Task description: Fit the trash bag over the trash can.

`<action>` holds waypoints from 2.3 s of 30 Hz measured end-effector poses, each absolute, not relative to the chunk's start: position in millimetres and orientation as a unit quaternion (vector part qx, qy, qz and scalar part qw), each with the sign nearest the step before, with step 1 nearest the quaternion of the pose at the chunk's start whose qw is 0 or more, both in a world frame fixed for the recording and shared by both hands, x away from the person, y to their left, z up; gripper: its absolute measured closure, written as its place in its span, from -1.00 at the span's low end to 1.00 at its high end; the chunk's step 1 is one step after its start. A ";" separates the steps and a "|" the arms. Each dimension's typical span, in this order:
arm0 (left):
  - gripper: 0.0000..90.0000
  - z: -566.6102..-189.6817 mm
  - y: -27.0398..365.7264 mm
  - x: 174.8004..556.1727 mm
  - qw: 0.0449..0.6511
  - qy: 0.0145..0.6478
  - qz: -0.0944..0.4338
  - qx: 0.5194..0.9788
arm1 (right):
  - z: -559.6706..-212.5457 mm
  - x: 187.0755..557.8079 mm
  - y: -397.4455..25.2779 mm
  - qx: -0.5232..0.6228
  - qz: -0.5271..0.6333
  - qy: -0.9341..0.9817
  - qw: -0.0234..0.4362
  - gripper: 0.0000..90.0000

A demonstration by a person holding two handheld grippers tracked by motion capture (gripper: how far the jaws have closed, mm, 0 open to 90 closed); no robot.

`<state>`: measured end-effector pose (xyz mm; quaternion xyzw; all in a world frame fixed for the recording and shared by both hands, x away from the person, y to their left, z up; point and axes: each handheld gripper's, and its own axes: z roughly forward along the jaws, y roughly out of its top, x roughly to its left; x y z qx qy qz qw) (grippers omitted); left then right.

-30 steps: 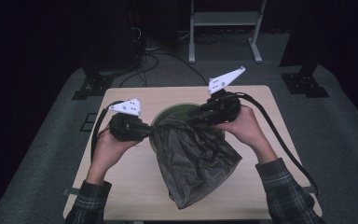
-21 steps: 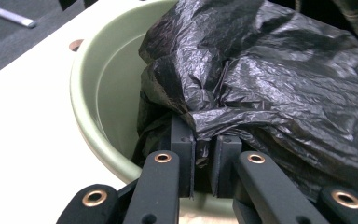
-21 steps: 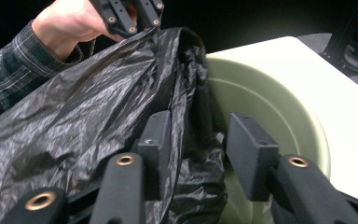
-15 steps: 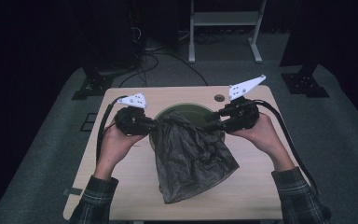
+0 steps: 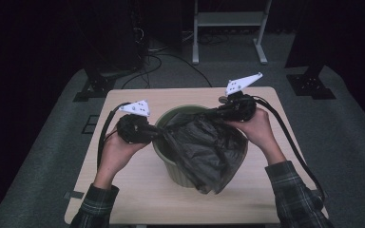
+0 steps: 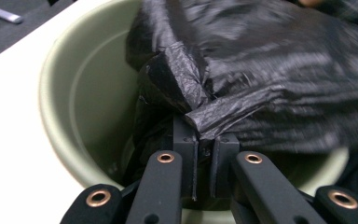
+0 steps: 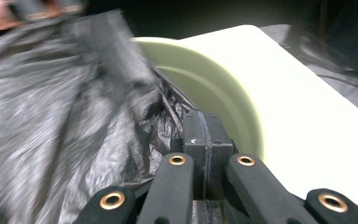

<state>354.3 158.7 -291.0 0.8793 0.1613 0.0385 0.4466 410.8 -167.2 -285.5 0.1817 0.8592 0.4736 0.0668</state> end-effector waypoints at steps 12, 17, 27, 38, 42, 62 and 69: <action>0.78 -300.7 139.9 343.8 0.435 0.136 0.028 0.890 | -285.7 447.2 -135.3 0.179 0.479 0.856 0.074 0.89; 0.79 -302.6 140.0 344.0 0.434 0.140 0.030 0.889 | -275.9 436.9 -153.6 0.189 0.487 0.847 0.094 0.57; 0.79 -306.0 144.4 342.0 0.437 0.152 0.038 0.886 | -272.3 407.1 -229.2 0.223 0.498 0.831 0.113 0.33; 0.79 -307.0 142.2 341.0 0.433 0.153 0.037 0.888 | -305.9 408.8 -262.9 0.247 0.526 0.811 0.065 0.20; 0.79 -307.7 141.3 339.8 0.432 0.151 0.036 0.888 | -310.5 413.3 -255.6 0.242 0.539 0.805 0.051 0.20; -0.15 -292.2 142.9 317.4 0.441 0.134 0.083 0.883 | -308.7 438.1 -210.2 0.226 0.513 0.825 0.062 1.00; -0.33 -274.5 156.0 312.4 0.454 0.141 0.107 0.873 | -303.3 449.3 -195.0 0.222 0.509 0.828 0.079 1.00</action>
